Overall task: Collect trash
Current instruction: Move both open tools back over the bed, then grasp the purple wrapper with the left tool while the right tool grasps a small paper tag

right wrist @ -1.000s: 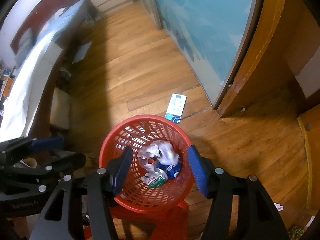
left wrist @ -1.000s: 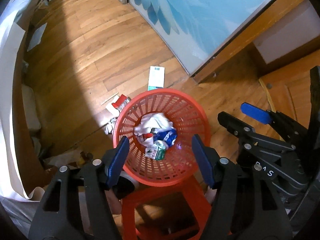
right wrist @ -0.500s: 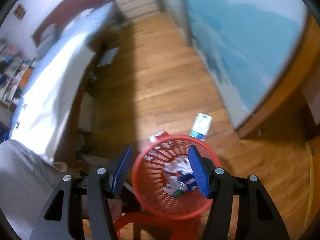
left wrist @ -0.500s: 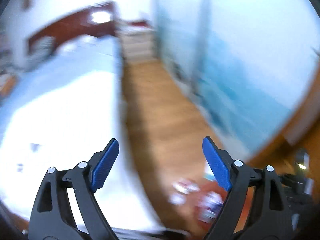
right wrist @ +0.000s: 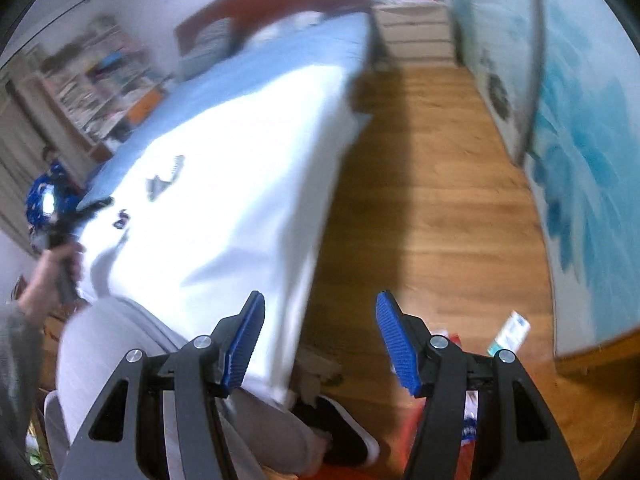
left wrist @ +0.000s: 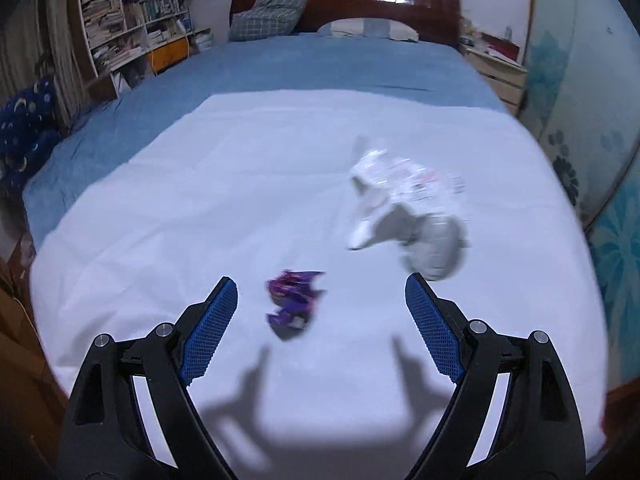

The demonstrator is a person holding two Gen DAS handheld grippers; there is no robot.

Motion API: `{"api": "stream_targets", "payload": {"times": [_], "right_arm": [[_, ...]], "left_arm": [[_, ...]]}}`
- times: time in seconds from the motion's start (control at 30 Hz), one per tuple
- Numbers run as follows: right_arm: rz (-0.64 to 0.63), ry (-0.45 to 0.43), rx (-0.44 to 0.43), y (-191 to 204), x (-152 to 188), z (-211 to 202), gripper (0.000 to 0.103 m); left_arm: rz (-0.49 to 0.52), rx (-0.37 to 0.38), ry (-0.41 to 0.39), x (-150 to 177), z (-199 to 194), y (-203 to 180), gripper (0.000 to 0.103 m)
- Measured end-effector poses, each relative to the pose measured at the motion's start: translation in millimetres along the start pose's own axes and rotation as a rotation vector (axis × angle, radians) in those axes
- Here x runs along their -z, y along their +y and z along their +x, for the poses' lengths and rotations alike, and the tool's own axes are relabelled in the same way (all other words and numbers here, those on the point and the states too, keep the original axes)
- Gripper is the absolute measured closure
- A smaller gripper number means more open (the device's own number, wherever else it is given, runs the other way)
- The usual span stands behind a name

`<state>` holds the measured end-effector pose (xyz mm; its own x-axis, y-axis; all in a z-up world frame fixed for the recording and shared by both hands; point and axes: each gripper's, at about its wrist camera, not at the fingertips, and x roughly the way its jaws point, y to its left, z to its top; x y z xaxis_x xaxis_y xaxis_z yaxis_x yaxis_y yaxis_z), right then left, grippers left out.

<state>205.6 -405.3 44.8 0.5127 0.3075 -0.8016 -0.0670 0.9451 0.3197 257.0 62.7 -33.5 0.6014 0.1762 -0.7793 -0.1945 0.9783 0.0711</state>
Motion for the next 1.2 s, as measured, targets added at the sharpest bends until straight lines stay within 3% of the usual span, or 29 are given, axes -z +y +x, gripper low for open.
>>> {"api": "stream_targets", "payload": {"times": [0.1,0.27,0.4,0.47,0.53,0.57,0.63,0.77,0.93,1.0,1.03,1.1,1.17,1.2], "right_arm": [[-0.051,-0.014,-0.015,45,-25,10,0.044],[-0.188,-0.033,-0.045,120,-62,38,0.044],[-0.302,-0.052,-0.079,194,-99,69,0.044],[-0.373,-0.062,-0.113,242,-123,94,0.039],[-0.426,-0.054,-0.139,280,-139,122,0.032],[-0.464,-0.058,-0.146,303,-148,140,0.033],[-0.536,-0.052,-0.137,342,-157,176,0.033],[-0.592,0.029,-0.082,388,-159,243,0.035],[-0.562,0.097,0.003,398,-153,290,0.037],[-0.536,0.133,0.007,396,-149,303,0.046],[-0.531,0.141,0.008,396,-148,307,0.059],[-0.519,0.110,-0.010,398,-148,308,0.066],[-0.507,0.097,-0.037,397,-146,305,0.084],[-0.503,0.098,-0.054,397,-146,302,0.086]], "left_arm": [[-0.025,0.009,0.028,4,24,14,0.018],[-0.103,0.070,0.162,0,58,30,0.018],[-0.120,0.096,0.173,2,59,32,0.019],[-0.149,0.113,0.158,3,62,37,0.030],[-0.170,0.131,0.133,3,64,45,0.049],[-0.174,0.129,0.133,3,65,45,0.052],[-0.160,0.130,0.133,4,65,43,0.070],[-0.128,0.143,0.122,7,61,38,0.077],[-0.151,0.177,0.106,7,54,48,0.078],[-0.156,0.186,0.100,6,52,49,0.078],[-0.156,0.188,0.096,7,51,51,0.078],[-0.158,0.190,0.088,7,50,49,0.078],[-0.163,0.195,0.079,5,47,47,0.078],[-0.166,0.198,0.075,4,46,46,0.078]]}}
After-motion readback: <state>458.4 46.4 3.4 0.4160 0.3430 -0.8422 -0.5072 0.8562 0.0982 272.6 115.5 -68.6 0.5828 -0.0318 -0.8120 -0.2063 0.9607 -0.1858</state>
